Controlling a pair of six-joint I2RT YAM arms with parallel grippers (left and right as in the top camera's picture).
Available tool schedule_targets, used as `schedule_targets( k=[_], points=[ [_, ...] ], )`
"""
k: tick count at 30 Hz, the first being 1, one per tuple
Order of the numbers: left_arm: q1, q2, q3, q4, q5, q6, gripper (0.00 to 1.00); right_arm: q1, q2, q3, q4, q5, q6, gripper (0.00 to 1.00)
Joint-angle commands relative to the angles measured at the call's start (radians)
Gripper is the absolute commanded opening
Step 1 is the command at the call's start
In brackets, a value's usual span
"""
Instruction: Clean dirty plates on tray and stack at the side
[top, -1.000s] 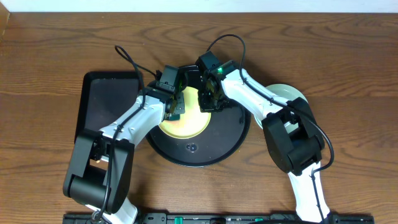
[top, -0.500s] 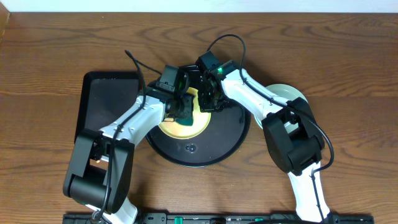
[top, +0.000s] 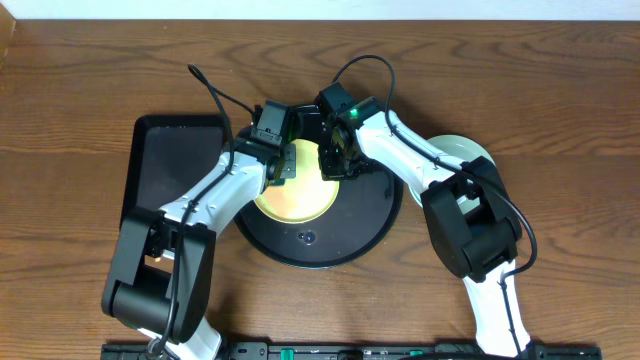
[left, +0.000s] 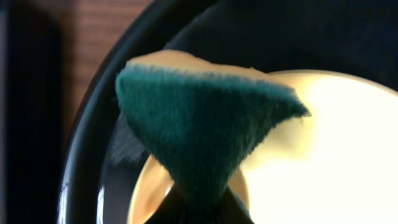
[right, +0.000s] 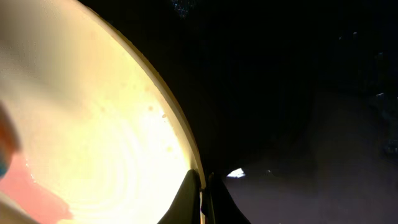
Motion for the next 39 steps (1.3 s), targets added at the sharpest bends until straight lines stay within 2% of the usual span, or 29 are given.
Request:
schedule_targets(
  k=[1,7,11,18,26,39],
  points=[
    [0.005,-0.059,0.107,-0.111,-0.053,-0.055,0.08,0.011,0.056,-0.050,-0.016,0.017,-0.008,0.01],
    [0.067,-0.169,0.203,-0.307,0.052,-0.066,0.08,0.010,0.054,-0.050,-0.016,-0.011,-0.053,0.01],
    [0.144,-0.228,0.205,-0.368,0.106,-0.066,0.08,0.004,0.038,-0.049,-0.014,-0.062,-0.121,0.01],
    [0.310,-0.241,0.202,-0.434,0.101,-0.064,0.08,0.004,-0.050,-0.049,-0.016,-0.023,-0.150,0.01],
    [0.412,-0.241,0.198,-0.436,0.101,-0.064,0.08,0.036,-0.214,-0.049,-0.074,0.327,-0.150,0.01],
    [0.419,-0.241,0.198,-0.436,0.101,-0.065,0.08,0.176,-0.478,-0.049,-0.077,0.981,-0.150,0.01]
  ],
)
